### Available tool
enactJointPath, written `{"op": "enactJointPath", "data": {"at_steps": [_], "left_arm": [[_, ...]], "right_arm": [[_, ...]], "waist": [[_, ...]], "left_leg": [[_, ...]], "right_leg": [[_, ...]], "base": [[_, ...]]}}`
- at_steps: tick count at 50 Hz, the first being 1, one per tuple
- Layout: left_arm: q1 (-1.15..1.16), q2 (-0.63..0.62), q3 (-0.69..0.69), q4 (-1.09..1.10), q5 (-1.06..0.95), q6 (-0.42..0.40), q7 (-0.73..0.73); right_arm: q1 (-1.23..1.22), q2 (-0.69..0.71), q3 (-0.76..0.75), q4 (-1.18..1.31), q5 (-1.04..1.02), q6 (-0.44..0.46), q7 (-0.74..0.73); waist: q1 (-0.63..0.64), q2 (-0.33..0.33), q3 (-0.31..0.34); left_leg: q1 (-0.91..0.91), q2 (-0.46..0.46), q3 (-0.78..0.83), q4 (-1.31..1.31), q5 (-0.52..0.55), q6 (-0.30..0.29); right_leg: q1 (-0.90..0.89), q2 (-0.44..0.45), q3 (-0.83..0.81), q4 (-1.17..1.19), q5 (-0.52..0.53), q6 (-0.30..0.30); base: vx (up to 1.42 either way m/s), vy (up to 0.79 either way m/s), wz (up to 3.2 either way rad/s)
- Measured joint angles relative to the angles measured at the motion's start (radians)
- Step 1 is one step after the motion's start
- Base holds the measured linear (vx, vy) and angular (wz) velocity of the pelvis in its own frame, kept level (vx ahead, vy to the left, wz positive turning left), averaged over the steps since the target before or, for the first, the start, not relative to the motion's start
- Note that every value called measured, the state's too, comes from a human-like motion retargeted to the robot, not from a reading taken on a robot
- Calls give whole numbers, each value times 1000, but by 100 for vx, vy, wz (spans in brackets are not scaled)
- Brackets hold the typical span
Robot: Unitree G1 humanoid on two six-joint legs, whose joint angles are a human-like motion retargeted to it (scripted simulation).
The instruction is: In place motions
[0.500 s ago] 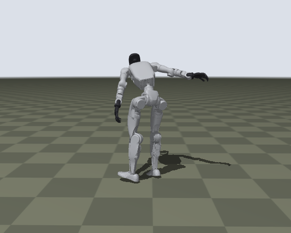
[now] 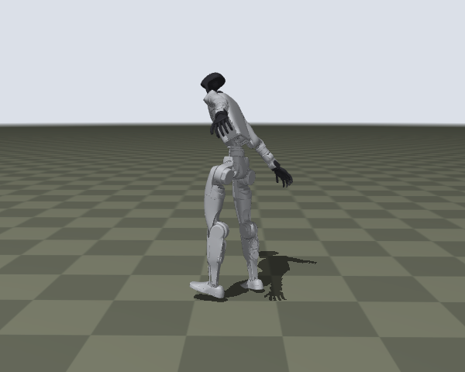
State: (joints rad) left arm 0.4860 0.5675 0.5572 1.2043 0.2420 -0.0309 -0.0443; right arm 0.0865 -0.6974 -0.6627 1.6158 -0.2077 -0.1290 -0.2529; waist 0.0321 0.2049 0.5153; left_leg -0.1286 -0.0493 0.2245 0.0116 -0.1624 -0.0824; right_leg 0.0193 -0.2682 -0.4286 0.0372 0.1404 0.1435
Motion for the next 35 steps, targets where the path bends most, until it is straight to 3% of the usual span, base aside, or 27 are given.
{"op": "enactJointPath", "data": {"at_steps": [5,10,13,20,24,29,35], "left_arm": [[-7,48,53,64,-68,-13,34],[43,12,118,142,-204,-69,113],[59,8,126,168,-222,-118,190],[40,-5,132,247,-348,-147,284],[29,17,108,241,-391,-194,318],[28,47,48,248,-373,-159,404],[-12,50,55,268,-546,-190,394]], "right_arm": [[-65,-40,-1,-46,26,7,4],[-204,-141,125,-80,60,-4,36],[-293,-204,189,-88,72,-1,41],[-490,-281,255,-186,124,-6,56],[-601,-294,301,-247,183,-1,70],[-697,-340,372,-311,219,12,96],[-737,-388,379,-333,277,21,106]], "waist": [[154,72,5],[183,118,5],[218,149,5],[361,202,5],[429,201,5],[489,192,5],[549,210,5]], "left_leg": [[-105,-41,-50,-11,44,10],[-256,-49,-76,-25,103,8],[-355,-53,-109,-29,135,3],[-588,-18,-152,-41,201,-22],[-723,-4,-195,-44,230,-32],[-868,-5,-222,-56,256,-40],[-987,-29,-255,-69,281,-48]], "right_leg": [[-82,-37,-52,17,11,5],[-207,-53,-113,57,8,7],[-288,-54,-170,102,-18,-2],[-502,-39,-243,233,-91,-14],[-620,-16,-265,262,-111,-21],[-768,-12,-258,312,-142,-18],[-902,-18,-218,382,-184,-10]], "base": [[-7,-27,73],[-4,-25,85],[-4,-44,100],[-1,-50,56],[1,-45,43],[3,-23,33],[9,-16,57]]}}
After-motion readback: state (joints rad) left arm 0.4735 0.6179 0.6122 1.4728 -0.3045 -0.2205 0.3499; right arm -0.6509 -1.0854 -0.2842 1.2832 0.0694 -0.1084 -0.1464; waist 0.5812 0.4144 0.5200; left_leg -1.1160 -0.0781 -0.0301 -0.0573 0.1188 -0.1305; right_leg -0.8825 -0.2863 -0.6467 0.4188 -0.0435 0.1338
